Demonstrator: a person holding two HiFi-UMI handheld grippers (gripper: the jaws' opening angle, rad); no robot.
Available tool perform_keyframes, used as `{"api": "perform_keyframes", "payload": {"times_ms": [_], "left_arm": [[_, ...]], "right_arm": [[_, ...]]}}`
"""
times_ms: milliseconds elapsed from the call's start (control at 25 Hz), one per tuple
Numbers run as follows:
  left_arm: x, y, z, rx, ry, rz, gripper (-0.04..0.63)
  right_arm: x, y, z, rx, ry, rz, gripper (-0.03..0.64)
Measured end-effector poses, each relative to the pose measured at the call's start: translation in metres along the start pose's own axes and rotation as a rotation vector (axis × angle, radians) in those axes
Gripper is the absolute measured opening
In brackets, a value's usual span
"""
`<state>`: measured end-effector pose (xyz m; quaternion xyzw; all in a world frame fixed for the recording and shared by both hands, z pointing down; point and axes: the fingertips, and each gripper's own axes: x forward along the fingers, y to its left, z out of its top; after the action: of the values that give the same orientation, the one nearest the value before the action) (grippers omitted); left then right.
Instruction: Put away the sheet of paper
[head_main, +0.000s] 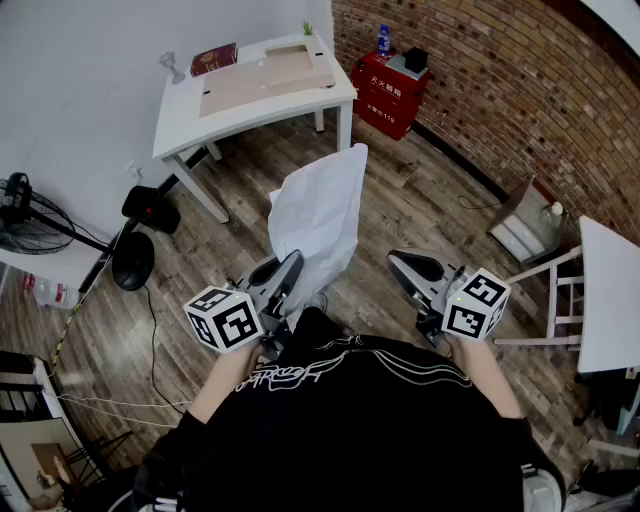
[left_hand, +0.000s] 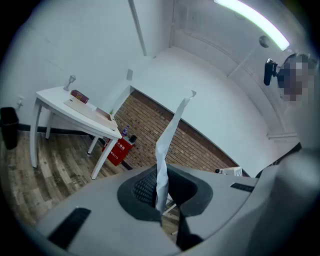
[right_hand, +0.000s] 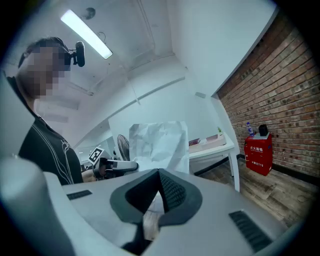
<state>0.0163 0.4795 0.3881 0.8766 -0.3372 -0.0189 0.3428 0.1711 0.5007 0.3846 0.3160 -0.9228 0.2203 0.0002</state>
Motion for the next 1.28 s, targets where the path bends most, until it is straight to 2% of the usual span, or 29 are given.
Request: {"api": "perform_keyframes", "payload": {"times_ms": [440,760,960,1280], "left_arm": [[0.023,0.015,0.013,-0.008,0.024,-0.034,0.046],[0.051,0.051,0.033,-0.035,0.063,-0.045,0.046],[0.063,0.09,0.056,-0.048,0.095,-0.041,0.046],[0.078,0.16,0.114,-0.081,0.093,-0.032,0.046]], "right_arm": [[0.01,-0.022,0.004,0.024,-0.005,-0.051,0.002],[0.042,-0.056,0.004,0.07,0.008,-0.112,0.002],[0.084,-0.079,0.009,0.106,0.023,-0.125,0.002],[0.186,-0.104,0.041,0.126,0.056,-0.069,0.002]]}}
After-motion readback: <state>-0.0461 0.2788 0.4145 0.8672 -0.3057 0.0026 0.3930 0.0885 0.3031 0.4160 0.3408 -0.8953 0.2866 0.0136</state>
